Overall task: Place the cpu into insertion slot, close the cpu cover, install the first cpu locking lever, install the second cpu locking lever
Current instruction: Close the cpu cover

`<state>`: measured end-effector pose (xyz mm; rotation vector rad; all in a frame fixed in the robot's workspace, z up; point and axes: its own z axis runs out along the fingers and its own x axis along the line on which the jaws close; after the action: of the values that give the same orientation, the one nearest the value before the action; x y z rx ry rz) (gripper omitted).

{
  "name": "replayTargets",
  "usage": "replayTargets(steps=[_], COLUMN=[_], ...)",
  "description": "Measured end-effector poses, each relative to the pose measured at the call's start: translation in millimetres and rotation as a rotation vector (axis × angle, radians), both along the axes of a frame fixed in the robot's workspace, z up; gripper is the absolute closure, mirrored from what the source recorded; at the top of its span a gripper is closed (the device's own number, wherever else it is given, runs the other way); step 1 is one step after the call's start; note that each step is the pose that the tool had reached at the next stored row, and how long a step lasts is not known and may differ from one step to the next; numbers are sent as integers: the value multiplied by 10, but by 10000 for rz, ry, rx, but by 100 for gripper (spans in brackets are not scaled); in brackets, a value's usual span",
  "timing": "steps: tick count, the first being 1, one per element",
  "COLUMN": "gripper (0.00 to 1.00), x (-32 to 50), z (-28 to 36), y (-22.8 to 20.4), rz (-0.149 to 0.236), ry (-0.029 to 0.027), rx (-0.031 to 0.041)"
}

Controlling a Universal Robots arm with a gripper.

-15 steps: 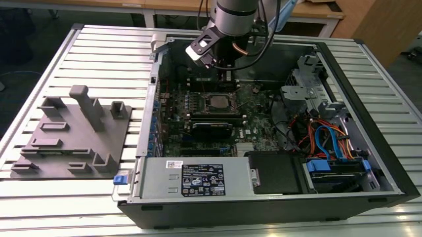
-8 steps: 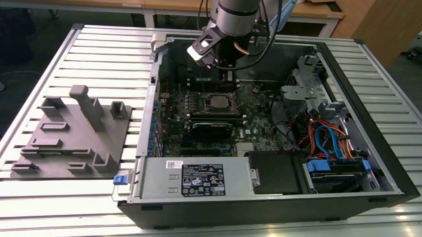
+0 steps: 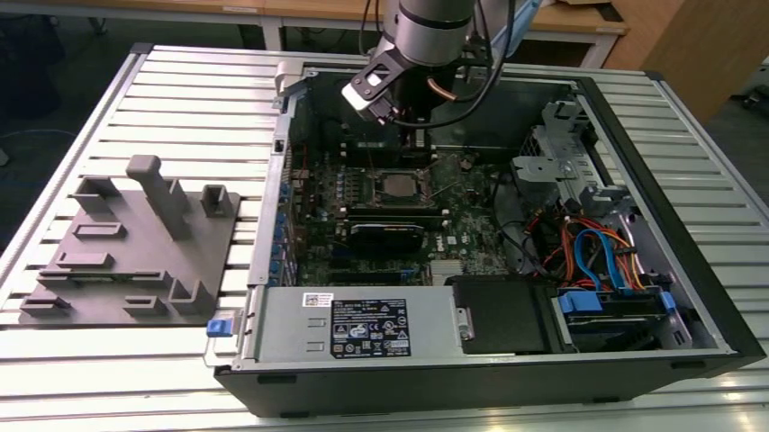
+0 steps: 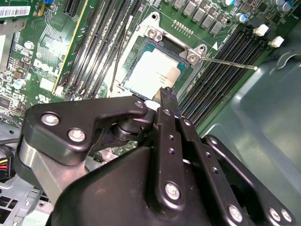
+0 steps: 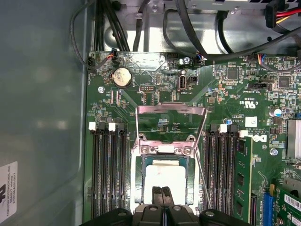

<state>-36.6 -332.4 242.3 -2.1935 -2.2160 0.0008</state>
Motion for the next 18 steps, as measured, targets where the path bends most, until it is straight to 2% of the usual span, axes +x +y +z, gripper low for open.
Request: replayTargets(steps=[18], gripper=[90], x=[0], z=[105], y=[0], rz=[0], ry=[-1], rx=[2])
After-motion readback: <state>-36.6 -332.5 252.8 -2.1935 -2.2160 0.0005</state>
